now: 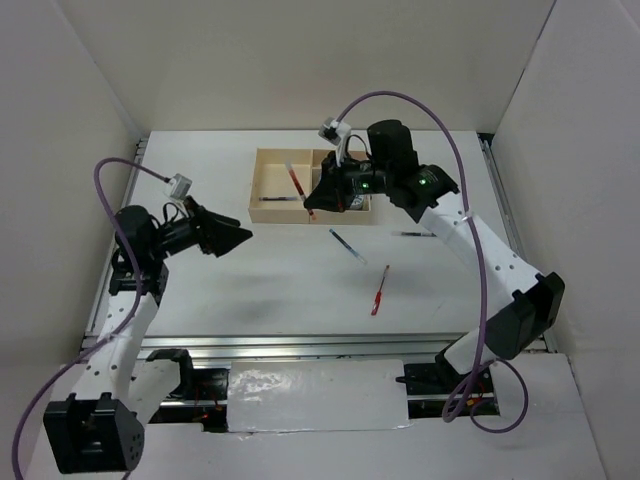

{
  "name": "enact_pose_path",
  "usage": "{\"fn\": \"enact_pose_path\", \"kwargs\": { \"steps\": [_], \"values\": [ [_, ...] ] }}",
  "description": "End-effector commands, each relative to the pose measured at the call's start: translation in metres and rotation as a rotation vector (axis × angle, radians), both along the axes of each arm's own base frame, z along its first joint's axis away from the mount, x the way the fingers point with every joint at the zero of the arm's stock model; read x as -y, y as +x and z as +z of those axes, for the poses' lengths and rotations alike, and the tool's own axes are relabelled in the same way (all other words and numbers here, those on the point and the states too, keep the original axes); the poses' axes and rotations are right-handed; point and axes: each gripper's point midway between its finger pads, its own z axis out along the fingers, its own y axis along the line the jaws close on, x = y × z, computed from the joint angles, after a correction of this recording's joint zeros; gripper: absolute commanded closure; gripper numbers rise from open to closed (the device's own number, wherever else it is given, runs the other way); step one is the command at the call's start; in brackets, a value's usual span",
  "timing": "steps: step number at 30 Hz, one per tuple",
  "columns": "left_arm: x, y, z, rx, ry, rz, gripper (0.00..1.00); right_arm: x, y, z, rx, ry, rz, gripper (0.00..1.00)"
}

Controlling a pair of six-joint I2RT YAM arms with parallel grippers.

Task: Sort the stationery into containers
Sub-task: Place the pen in the storage box.

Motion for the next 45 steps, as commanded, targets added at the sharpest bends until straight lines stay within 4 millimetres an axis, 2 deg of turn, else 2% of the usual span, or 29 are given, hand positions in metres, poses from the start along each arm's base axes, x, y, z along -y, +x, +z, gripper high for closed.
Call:
{"fn": "enact_pose_path", "kwargs": {
  "steps": [1, 4, 5, 8, 9, 10, 16, 17, 22, 23, 25, 26, 27, 28, 29, 30, 31, 32, 33, 35, 36, 37, 38, 39, 41, 42, 43, 44, 45],
  "values": [
    [0.033, 0.002, 0.057, 0.111, -0.117, -0.065, 0.16, -0.016, -0.002, 0.001, -0.136, 0.082, 0.01, 1.0],
    [0.061, 0.004, 0.07, 0.116, -0.177, -0.126, 0.15, -0.022, -0.004, 0.004, -0.167, 0.104, 0.035, 1.0],
    [0.072, 0.006, 0.067, 0.095, -0.187, -0.154, 0.15, -0.022, -0.004, 0.003, -0.171, 0.105, 0.037, 1.0],
    [0.085, 0.015, 0.075, 0.101, -0.206, -0.153, 0.15, -0.022, -0.01, 0.006, -0.161, 0.109, 0.054, 1.0],
    [0.086, 0.014, 0.083, 0.118, -0.212, -0.16, 0.16, -0.022, -0.012, 0.005, -0.164, 0.109, 0.057, 1.0],
    [0.087, 0.027, 0.078, 0.093, -0.219, -0.123, 0.16, -0.022, -0.015, 0.008, -0.158, 0.114, 0.065, 1.0],
    [0.091, 0.05, 0.08, 0.055, -0.247, -0.096, 0.22, -0.026, -0.026, 0.003, -0.157, 0.11, 0.098, 1.0],
    [0.091, 0.052, 0.09, 0.074, -0.257, -0.096, 0.24, -0.028, -0.029, 0.002, -0.161, 0.107, 0.106, 1.0],
    [0.099, 0.058, 0.092, 0.051, -0.286, -0.132, 0.5, -0.031, -0.03, -0.001, -0.17, 0.106, 0.11, 1.0],
    [0.1, 0.058, 0.092, 0.052, -0.287, -0.135, 0.6, -0.032, -0.03, 0.0, -0.169, 0.107, 0.113, 1.0],
    [0.101, 0.058, 0.09, 0.046, -0.288, -0.14, 0.72, -0.031, -0.028, 0.0, -0.169, 0.103, 0.102, 1.0],
    [0.101, 0.058, 0.088, 0.041, -0.279, -0.139, 0.84, -0.031, -0.027, 0.0, -0.171, 0.101, 0.093, 0.97],
    [0.101, 0.059, 0.086, 0.038, -0.269, -0.139, 0.9, -0.029, -0.024, 0.0, -0.17, 0.101, 0.08, 0.9],
    [0.1, 0.06, 0.09, 0.053, -0.259, -0.138, 0.94, -0.025, -0.021, -0.003, -0.189, 0.091, 0.06, 0.69],
    [0.098, 0.063, 0.09, 0.087, -0.226, -0.133, 1.0, -0.022, -0.019, -0.004, -0.19, 0.089, 0.046, 0.62],
    [0.096, 0.07, 0.079, 0.047, -0.184, -0.125, 1.0, -0.012, -0.01, -0.003, -0.184, 0.089, 0.011, 0.49],
    [0.095, 0.075, 0.096, 0.107, -0.145, -0.128, 1.0, -0.005, -0.007, -0.008, -0.197, 0.078, -0.009, 0.29],
    [0.093, 0.086, 0.095, 0.226, -0.032, -0.13, 1.0, 0.003, -0.001, -0.009, -0.195, 0.072, -0.033, 0.28],
    [0.09, 0.105, 0.092, 0.179, 0.068, -0.095, 1.0, 0.022, 0.011, -0.011, -0.191, 0.067, -0.085, 0.28],
    [0.083, 0.134, 0.08, 0.306, 0.313, -0.064, 1.0, 0.043, 0.023, -0.016, -0.184, 0.052, -0.148, 0.27],
    [0.082, 0.15, 0.046, 0.22, 0.409, -0.079, 1.0, 0.055, 0.028, -0.016, -0.157, 0.043, -0.172, 0.27],
    [0.074, 0.17, 0.066, 0.311, 0.483, -0.03, 1.0, 0.072, 0.035, -0.023, -0.165, 0.024, -0.219, 0.27],
    [0.07, 0.185, 0.06, 0.368, 0.571, -0.036, 1.0, 0.082, 0.038, -0.025, -0.152, 0.009, -0.25, 0.27],
    [0.066, 0.206, 0.047, 0.352, 0.617, -0.041, 1.0, 0.09, 0.038, -0.035, -0.154, -0.014, -0.263, 0.28],
    [0.061, 0.23, 0.034, 0.4, 0.708, -0.048, 0.97, 0.108, 0.042, -0.043, -0.154, -0.026, -0.312, 0.27],
    [0.06, 0.246, 0.008, 0.372, 0.739, -0.068, 0.96, 0.114, 0.041, -0.043, -0.145, -0.024, -0.324, 0.28],
    [0.062, 0.256, 0.012, 0.405, 0.754, -0.074, 0.94, 0.119, 0.038, -0.053, -0.166, -0.033, -0.331, 0.28],
    [0.064, 0.264, 0.005, 0.434, 0.784, -0.097, 0.93, 0.129, 0.039, -0.052, -0.158, -0.029, -0.36, 0.28],
    [0.067, 0.276, -0.017, 0.416, 0.799, -0.119, 0.93, 0.134, 0.037, -0.056, -0.167, -0.033, -0.371, 0.28]
  ]
}}
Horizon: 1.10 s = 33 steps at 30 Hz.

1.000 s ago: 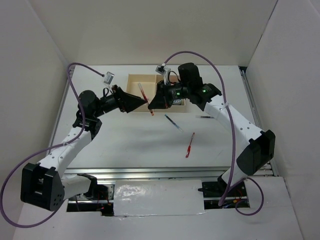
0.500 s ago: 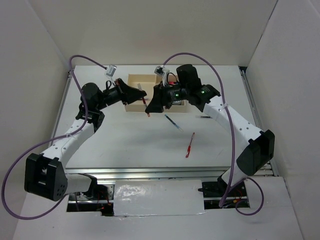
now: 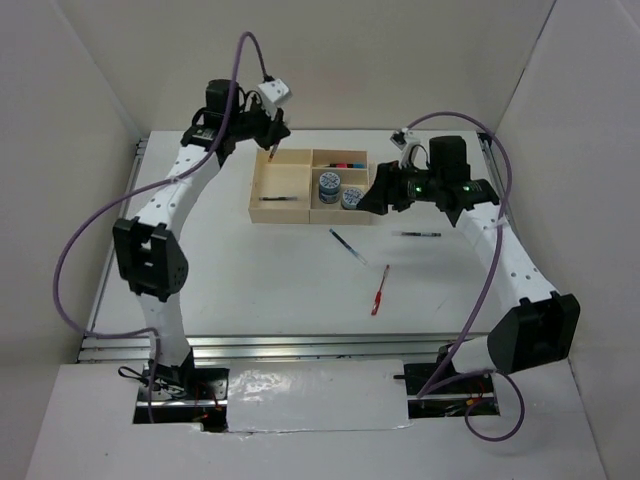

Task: Sort the stationery into containers
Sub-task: Place the pen in the storage box.

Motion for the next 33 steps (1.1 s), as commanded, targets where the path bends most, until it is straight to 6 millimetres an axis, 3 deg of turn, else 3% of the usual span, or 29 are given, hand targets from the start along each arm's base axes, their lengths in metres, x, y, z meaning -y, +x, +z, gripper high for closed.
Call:
{"fn": "enact_pose_path", "kwargs": {
  "steps": [1, 4, 5, 7, 8, 13, 16, 21, 28, 31, 33],
  "values": [
    [-0.011, 0.029, -0.064, 0.017, 0.235, -0.053, 0.92, 0.018, -0.014, -0.007, 0.016, -0.026, -0.021, 0.28],
    [0.001, 0.047, -0.094, 0.037, 0.3, -0.088, 0.9, 0.036, -0.022, -0.02, 0.006, -0.042, -0.066, 0.28],
    [0.004, 0.052, -0.115, 0.02, 0.327, -0.098, 0.91, 0.044, -0.024, -0.019, 0.024, -0.049, -0.085, 0.28],
    [0.012, 0.057, -0.127, 0.058, 0.388, -0.136, 0.9, 0.053, -0.03, -0.024, 0.013, -0.058, -0.112, 0.28],
    [0.015, 0.057, -0.149, 0.029, 0.419, -0.154, 0.9, 0.059, -0.03, -0.026, 0.032, -0.078, -0.112, 0.28],
    [0.018, 0.058, -0.186, 0.014, 0.51, -0.206, 0.88, 0.075, -0.036, -0.037, -0.003, -0.102, -0.138, 0.28],
    [0.022, 0.044, -0.216, -0.05, 0.548, -0.264, 0.82, 0.078, -0.036, -0.045, -0.028, -0.105, -0.14, 0.28],
    [0.02, 0.028, -0.241, -0.114, 0.568, -0.316, 0.74, 0.08, -0.032, -0.061, -0.085, -0.125, -0.138, 0.29],
    [0.018, 0.007, -0.259, -0.204, 0.572, -0.362, 0.66, 0.084, -0.015, -0.07, -0.098, -0.155, -0.172, 0.3],
    [0.018, 0.003, -0.259, -0.216, 0.559, -0.361, 0.58, 0.075, -0.008, -0.074, -0.071, -0.186, -0.167, 0.3],
    [0.02, 0.002, -0.256, -0.227, 0.546, -0.353, 0.4, 0.072, -0.002, -0.082, -0.057, -0.238, -0.163, 0.3]
  ]
}}
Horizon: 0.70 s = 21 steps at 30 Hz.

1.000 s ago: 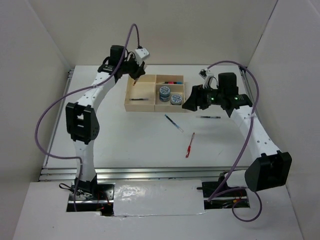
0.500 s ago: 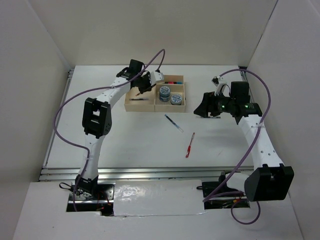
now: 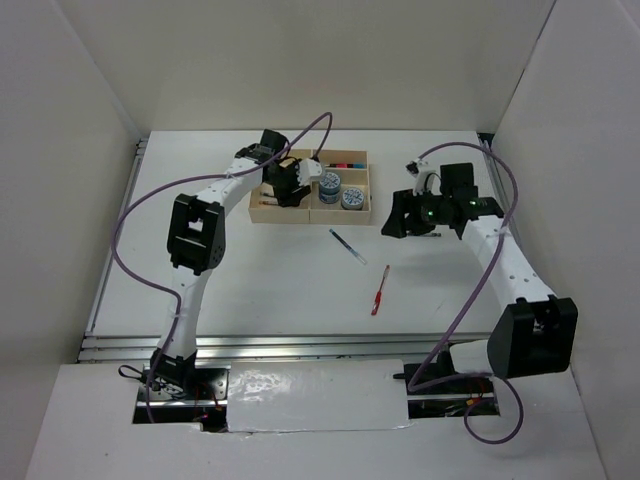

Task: Sort the stationery into containers
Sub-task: Place the pen in the storage box, then pick up the pen from the center of the board.

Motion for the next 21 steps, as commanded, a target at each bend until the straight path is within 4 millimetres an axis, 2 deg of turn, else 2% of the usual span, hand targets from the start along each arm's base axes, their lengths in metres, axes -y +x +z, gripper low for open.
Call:
{"fn": "enact_pose_path", "kwargs": {
  "steps": [1, 2, 3, 4, 5, 7, 8, 9, 10, 11, 12, 13, 14, 15, 16, 17, 18, 19, 20, 21],
  "values": [
    [0.006, -0.009, 0.011, -0.027, -0.043, -0.016, 0.34, -0.018, 0.015, 0.004, 0.084, -0.077, 0.049, 0.3],
    [0.007, -0.01, 0.012, -0.034, -0.048, -0.016, 0.28, -0.022, 0.017, -0.003, 0.075, -0.102, 0.064, 0.3],
    [0.008, -0.011, 0.016, -0.036, -0.055, -0.016, 0.27, -0.02, 0.021, -0.01, 0.08, -0.157, 0.065, 0.31],
    [0.009, -0.012, 0.019, -0.036, -0.061, -0.016, 0.25, -0.023, 0.023, -0.011, 0.084, -0.18, 0.079, 0.31],
    [0.009, -0.013, 0.023, -0.038, -0.073, -0.015, 0.24, -0.033, 0.024, -0.022, 0.061, -0.206, 0.11, 0.32],
    [0.01, -0.011, 0.041, -0.014, -0.1, -0.003, 0.23, -0.038, 0.031, -0.025, 0.061, -0.26, 0.131, 0.35],
    [0.013, -0.009, 0.053, -0.003, -0.134, 0.01, 0.23, -0.05, 0.031, -0.037, 0.034, -0.288, 0.171, 0.36],
    [0.011, -0.005, 0.075, 0.029, -0.167, 0.024, 0.23, -0.053, 0.039, -0.034, 0.054, -0.322, 0.176, 0.39],
    [0.014, -0.002, 0.092, 0.04, -0.228, 0.05, 0.23, -0.065, 0.036, -0.051, 0.018, -0.356, 0.223, 0.4],
    [0.013, 0.002, 0.108, 0.06, -0.265, 0.072, 0.23, -0.071, 0.038, -0.054, 0.017, -0.379, 0.236, 0.42],
    [0.006, 0.004, 0.136, 0.094, -0.312, 0.102, 0.23, -0.079, 0.042, -0.053, 0.026, -0.39, 0.249, 0.43],
    [0.005, 0.004, 0.154, 0.076, -0.379, 0.163, 0.22, -0.082, 0.043, -0.058, 0.019, -0.421, 0.255, 0.44],
    [0.004, 0.011, 0.178, 0.123, -0.441, 0.179, 0.22, -0.087, 0.044, -0.073, -0.012, -0.451, 0.267, 0.44],
    [-0.008, 0.011, 0.205, 0.15, -0.489, 0.218, 0.21, -0.095, 0.045, -0.076, -0.008, -0.475, 0.274, 0.44],
    [-0.011, 0.008, 0.223, 0.124, -0.556, 0.271, 0.21, -0.098, 0.045, -0.082, -0.02, -0.491, 0.28, 0.44],
    [-0.016, 0.006, 0.254, 0.178, -0.61, 0.275, 0.21, -0.1, 0.045, -0.097, -0.054, -0.517, 0.283, 0.44],
    [-0.026, 0.005, 0.262, 0.17, -0.645, 0.295, 0.2, -0.104, 0.047, -0.101, -0.057, -0.53, 0.281, 0.45],
    [-0.03, -0.001, 0.275, 0.154, -0.691, 0.311, 0.19, -0.102, 0.048, -0.115, -0.082, -0.559, 0.276, 0.46],
    [-0.041, -0.009, 0.299, 0.189, -0.724, 0.314, 0.18, -0.102, 0.05, -0.119, -0.087, -0.574, 0.274, 0.47],
    [-0.045, -0.012, 0.302, 0.193, -0.744, 0.315, 0.18, -0.104, 0.052, -0.121, -0.085, -0.589, 0.274, 0.48]
  ]
}}
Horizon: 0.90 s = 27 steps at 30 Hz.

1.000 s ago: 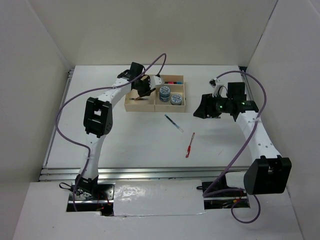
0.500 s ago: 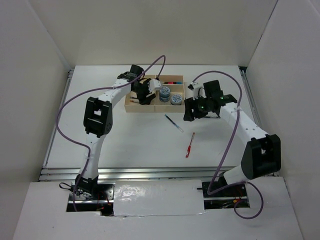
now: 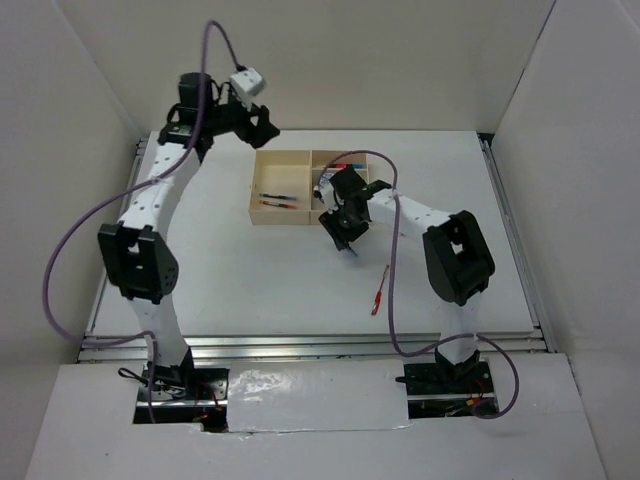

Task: Sort the stationery into containers
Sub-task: Pick up the pen from the center of the board.

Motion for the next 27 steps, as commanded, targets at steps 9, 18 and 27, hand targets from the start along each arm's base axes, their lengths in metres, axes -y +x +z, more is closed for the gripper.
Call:
{"fn": "enact_pose_path", "kwargs": {
  "steps": [9, 18, 27],
  "values": [
    [-0.04, -0.087, 0.114, 0.172, -0.185, -0.004, 0.16, 0.029, 0.007, -0.051, -0.047, -0.23, -0.018, 0.61],
    [-0.044, -0.155, 0.084, 0.199, -0.063, -0.185, 0.22, 0.003, -0.045, 0.002, -0.082, -0.064, 0.165, 0.97],
    [-0.01, -0.277, -0.022, 0.411, 0.422, -0.545, 0.23, -0.051, -0.131, 0.13, -0.296, 0.444, 0.399, 1.0]
  ]
}}
